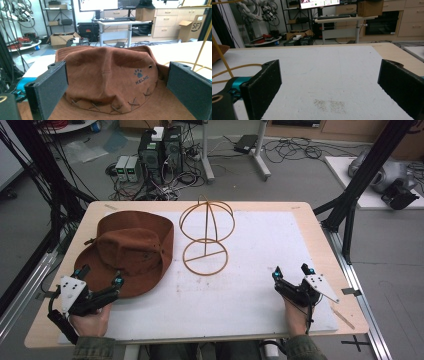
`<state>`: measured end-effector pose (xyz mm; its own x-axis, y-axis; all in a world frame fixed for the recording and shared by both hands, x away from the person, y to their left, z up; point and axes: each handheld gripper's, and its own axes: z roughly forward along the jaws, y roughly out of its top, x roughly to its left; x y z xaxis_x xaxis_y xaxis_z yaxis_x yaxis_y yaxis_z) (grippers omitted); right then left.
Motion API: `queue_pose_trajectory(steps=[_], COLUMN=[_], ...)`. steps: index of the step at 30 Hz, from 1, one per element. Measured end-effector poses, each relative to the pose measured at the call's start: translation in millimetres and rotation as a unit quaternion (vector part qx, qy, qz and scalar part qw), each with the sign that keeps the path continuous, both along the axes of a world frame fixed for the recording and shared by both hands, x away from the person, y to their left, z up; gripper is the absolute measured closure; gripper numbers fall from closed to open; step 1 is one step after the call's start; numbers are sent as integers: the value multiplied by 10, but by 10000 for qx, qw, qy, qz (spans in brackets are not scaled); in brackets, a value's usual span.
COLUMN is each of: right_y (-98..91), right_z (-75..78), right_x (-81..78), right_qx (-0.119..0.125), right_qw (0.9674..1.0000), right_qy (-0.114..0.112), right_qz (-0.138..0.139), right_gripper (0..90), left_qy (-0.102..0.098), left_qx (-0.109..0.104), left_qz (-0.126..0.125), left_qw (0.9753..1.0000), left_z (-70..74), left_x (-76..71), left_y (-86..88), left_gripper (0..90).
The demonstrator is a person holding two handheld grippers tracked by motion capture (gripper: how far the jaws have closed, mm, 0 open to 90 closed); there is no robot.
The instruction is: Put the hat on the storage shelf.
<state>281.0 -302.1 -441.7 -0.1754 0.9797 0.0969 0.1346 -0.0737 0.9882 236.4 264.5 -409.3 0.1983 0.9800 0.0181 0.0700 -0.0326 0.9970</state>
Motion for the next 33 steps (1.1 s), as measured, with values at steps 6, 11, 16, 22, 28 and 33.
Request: queue_pose_trajectory(steps=[6, 11, 16, 22, 28, 33], right_y=[15, 47, 94, 114, 106, 108], right_z=[-11, -25, -36, -37, -38, -37], right_x=[7, 19, 25, 21, 27, 25], right_qx=[-47, -94, -181, -188, -188, -185], right_qw=[10000, 9998, 9995, 9993, 9994, 9994], right_qy=[30, 61, 85, 91, 85, 76], right_qz=[63, 137, 246, 296, 289, 288], right_gripper=[44, 44, 44, 44, 44, 44], left_qy=[489, 1026, 1752, 2443, 2536, 2809], left_qx=[245, 424, 533, 577, 450, 515], left_qz=[-63, -78, -13, 76, 40, 111], left_qw=[9985, 9938, 9831, 9679, 9662, 9583], left_z=[75, 229, 203, 42, 4, -70], left_x=[227, 506, 779, 973, 1029, 1083], left_y=[12, 34, 16, 1, 11, -21], left_gripper=[46, 46, 46, 47, 157, 268])
